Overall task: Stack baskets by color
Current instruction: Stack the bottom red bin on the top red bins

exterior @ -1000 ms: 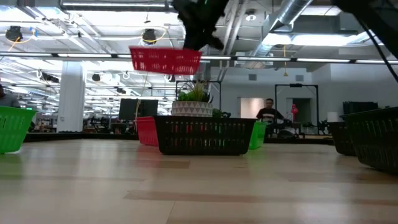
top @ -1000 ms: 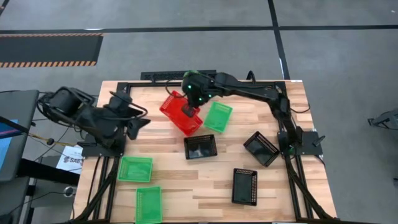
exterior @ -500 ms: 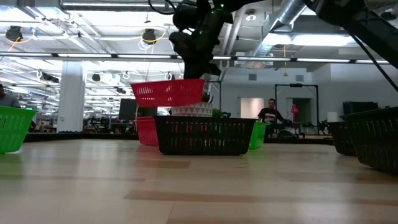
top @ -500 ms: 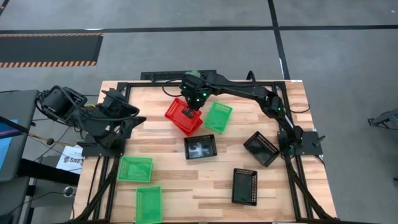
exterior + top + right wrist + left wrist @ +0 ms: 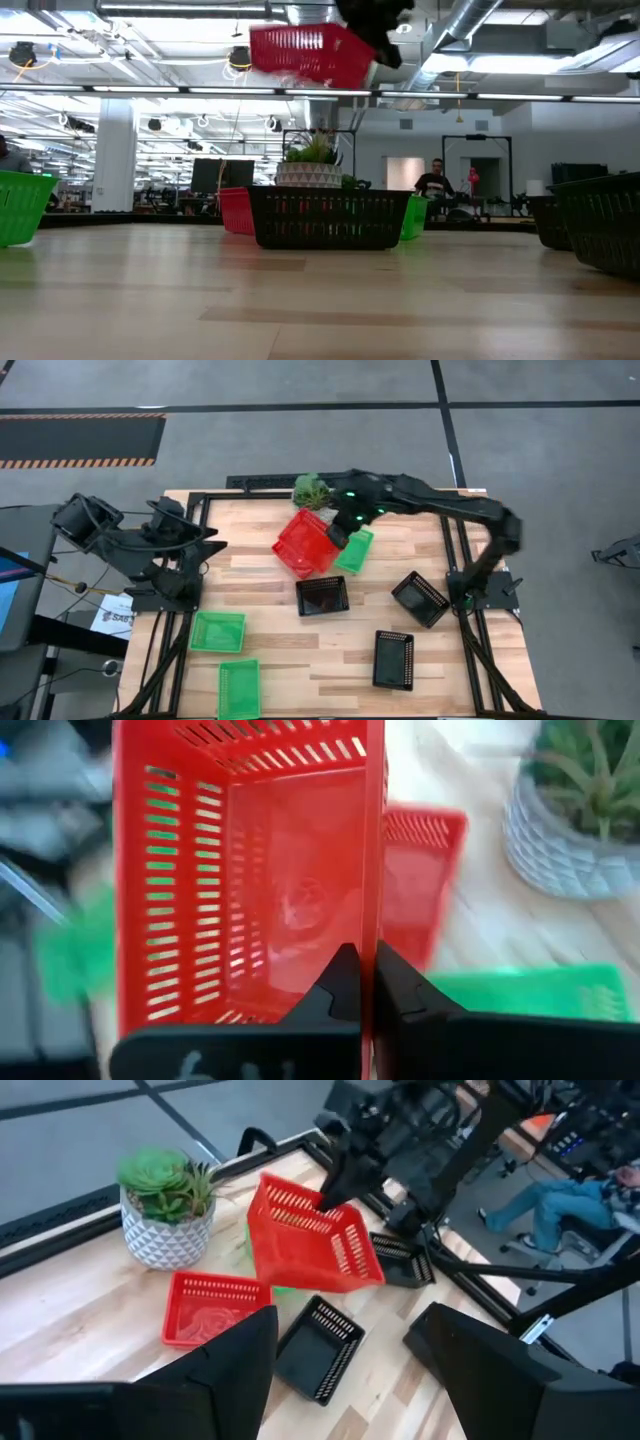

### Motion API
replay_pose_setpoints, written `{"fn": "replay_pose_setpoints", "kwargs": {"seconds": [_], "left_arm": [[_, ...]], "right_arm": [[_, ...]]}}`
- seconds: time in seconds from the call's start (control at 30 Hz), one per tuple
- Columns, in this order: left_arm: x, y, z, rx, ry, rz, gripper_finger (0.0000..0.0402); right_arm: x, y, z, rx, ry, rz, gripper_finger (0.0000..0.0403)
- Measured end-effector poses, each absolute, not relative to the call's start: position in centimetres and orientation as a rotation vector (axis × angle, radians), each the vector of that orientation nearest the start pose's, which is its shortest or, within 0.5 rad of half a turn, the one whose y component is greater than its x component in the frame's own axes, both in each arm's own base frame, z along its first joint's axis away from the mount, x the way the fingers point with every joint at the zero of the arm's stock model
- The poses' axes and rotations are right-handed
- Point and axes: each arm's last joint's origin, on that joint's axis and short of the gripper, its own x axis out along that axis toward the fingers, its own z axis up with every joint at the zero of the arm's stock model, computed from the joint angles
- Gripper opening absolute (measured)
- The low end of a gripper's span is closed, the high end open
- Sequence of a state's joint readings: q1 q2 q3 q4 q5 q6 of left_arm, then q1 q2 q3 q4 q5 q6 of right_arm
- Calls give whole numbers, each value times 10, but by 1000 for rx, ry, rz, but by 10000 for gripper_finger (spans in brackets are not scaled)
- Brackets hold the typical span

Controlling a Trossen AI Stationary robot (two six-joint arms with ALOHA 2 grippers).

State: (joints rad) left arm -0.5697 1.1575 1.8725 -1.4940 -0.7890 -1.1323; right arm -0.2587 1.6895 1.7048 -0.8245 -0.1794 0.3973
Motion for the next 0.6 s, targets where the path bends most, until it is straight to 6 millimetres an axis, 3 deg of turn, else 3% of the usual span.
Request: {"fn": "replay_pose_setpoints", "kwargs": {"seconds": [0.1,0.2,0.4,0.6], "left_arm": [[112,-47,490,-598,378,517,245],[111,-47,491,-597,373,520,245],[108,-45,491,-596,367,517,245],[107,-44,492,-599,365,517,245]], "right_arm": [[345,-88,331,652,639,-252,8],[343,-92,298,713,631,-282,7],[356,-108,267,695,655,-308,9],[374,-125,252,689,668,-285,10]]}}
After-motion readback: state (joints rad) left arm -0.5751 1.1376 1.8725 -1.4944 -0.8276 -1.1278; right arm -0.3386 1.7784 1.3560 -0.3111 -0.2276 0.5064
